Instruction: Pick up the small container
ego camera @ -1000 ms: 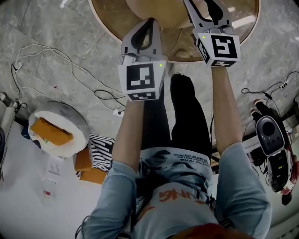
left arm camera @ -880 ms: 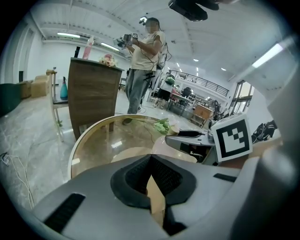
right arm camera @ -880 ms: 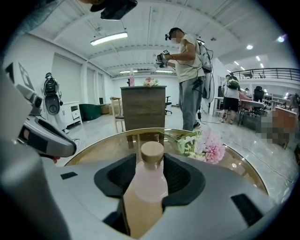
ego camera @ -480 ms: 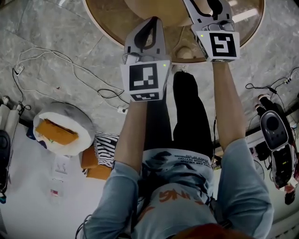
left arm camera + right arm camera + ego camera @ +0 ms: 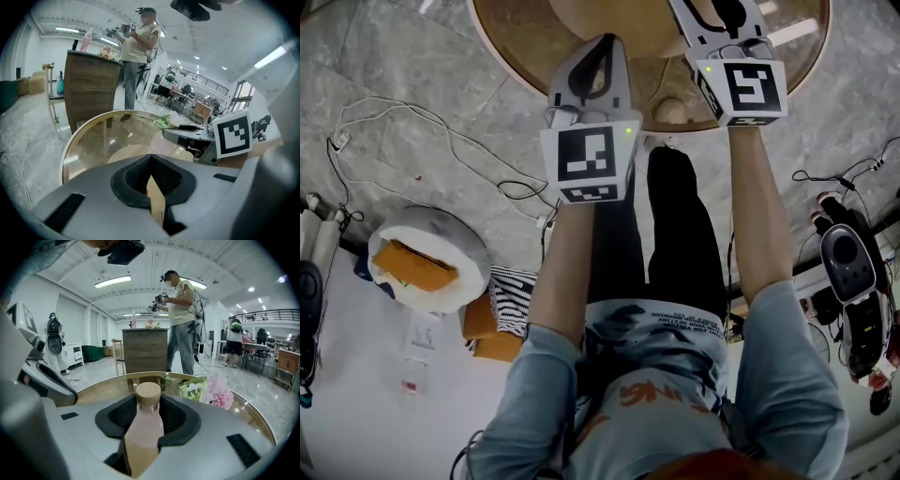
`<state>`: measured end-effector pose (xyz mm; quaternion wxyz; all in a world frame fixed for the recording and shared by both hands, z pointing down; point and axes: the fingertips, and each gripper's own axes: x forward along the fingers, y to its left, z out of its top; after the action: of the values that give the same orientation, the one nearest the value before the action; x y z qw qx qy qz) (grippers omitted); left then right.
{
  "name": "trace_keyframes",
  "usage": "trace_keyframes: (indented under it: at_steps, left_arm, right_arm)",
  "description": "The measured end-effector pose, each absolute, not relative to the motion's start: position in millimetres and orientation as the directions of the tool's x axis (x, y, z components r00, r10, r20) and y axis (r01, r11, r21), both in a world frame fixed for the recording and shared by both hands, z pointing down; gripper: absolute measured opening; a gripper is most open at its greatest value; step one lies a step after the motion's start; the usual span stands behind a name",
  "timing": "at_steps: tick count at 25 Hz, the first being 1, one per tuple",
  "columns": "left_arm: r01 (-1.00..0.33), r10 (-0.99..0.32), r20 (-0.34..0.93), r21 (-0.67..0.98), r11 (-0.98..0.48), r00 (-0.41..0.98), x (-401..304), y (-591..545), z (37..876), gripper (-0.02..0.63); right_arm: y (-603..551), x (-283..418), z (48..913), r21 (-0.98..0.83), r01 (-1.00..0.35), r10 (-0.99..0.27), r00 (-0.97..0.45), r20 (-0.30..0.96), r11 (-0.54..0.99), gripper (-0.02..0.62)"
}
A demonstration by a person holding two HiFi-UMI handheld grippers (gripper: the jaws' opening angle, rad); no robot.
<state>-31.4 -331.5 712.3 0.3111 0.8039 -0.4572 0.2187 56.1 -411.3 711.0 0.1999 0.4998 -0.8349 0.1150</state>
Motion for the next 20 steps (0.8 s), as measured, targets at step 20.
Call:
trace_keyframes:
  at_steps: [20]
  left_arm:
    - [-0.919,-0.684,0.614,0.259,-0.297,0.394,-29,-293,674,0.023]
  right_arm:
    - [-359,77,697,-0.074,-0.877,-0.677,-0.418,0.606,0.476,0.153]
